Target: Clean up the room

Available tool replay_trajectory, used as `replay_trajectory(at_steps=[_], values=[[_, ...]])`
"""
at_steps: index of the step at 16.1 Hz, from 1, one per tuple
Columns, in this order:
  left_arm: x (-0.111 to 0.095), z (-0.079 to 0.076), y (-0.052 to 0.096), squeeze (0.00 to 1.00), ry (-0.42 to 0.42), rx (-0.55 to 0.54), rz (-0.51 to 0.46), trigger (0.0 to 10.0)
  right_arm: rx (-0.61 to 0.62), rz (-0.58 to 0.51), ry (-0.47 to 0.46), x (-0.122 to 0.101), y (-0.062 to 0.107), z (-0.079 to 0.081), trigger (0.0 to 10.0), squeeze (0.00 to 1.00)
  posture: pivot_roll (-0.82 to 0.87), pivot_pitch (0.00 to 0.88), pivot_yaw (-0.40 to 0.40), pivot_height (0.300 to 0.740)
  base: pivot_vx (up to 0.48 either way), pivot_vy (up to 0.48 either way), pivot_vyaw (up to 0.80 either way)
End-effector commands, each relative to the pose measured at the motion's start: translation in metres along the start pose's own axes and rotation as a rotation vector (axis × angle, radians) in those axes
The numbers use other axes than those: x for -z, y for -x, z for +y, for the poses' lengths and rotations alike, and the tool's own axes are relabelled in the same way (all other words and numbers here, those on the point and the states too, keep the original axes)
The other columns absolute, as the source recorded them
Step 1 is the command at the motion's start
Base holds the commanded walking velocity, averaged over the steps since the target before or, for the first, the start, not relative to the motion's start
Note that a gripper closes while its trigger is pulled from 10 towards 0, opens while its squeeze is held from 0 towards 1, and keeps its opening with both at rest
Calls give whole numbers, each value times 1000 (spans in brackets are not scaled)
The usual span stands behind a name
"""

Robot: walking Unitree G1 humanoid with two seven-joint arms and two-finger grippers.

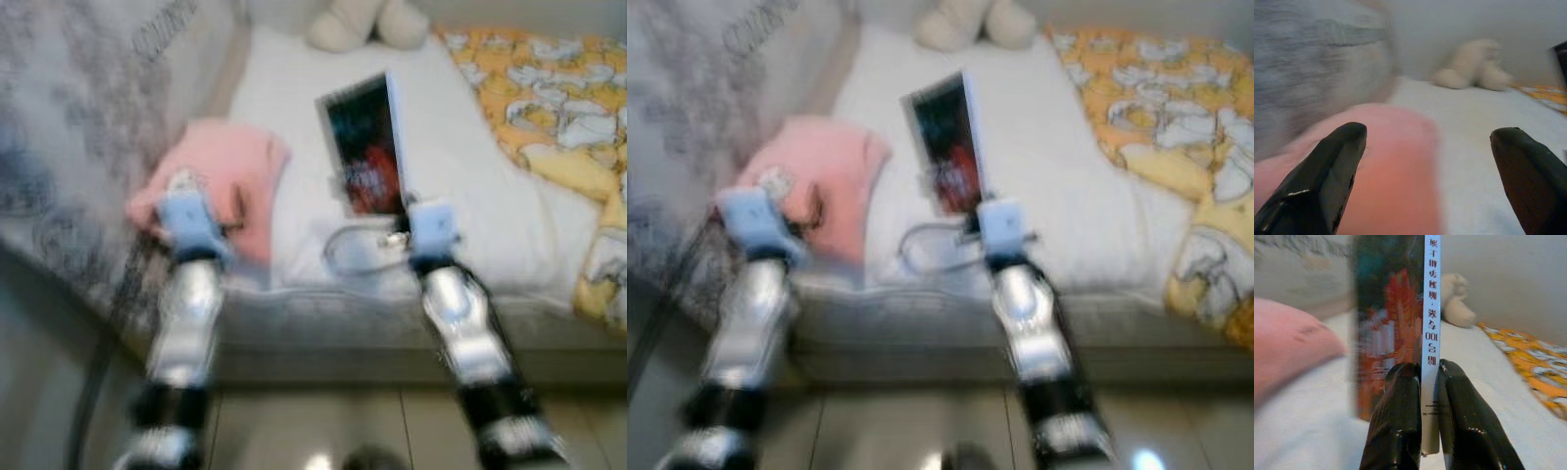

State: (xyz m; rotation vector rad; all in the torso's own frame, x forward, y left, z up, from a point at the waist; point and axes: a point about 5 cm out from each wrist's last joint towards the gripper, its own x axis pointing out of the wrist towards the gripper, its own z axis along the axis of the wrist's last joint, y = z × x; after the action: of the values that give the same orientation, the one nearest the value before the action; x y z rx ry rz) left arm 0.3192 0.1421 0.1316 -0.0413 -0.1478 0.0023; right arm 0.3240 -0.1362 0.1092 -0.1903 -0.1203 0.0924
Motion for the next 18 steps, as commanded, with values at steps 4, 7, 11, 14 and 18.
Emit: replay_trajectory(at_steps=[4, 7, 11, 14, 18], values=[[-8, 16, -4, 0, -11, -50, -22, 10000, 21, -64, -33, -13, -7, 3, 0, 0, -67, 0, 15, 740, 454, 0, -400], [-8, 17, -3, 0, -4, -70, -24, 10000, 3, -58, -37, -13, -9, 5, 0, 0, -64, 0, 13, 740, 463, 0, 0], [-9, 22, -3, 0, -4, -95, -26, 10000, -33, -55, -44, -14, -14, 11, 0, 0, -53, 0, 5, 740, 480, 0, 0], [-10, 24, -3, 0, -5, -103, -29, 10000, -40, -55, -48, -15, -16, 12, 0, 0, -48, 0, 1, 740, 480, 0, 0], [-10, 25, -3, 0, -3, -116, -28, 10000, -64, -50, -55, -16, -22, 19, 0, 0, -32, 0, -7, 740, 480, 0, 0]])
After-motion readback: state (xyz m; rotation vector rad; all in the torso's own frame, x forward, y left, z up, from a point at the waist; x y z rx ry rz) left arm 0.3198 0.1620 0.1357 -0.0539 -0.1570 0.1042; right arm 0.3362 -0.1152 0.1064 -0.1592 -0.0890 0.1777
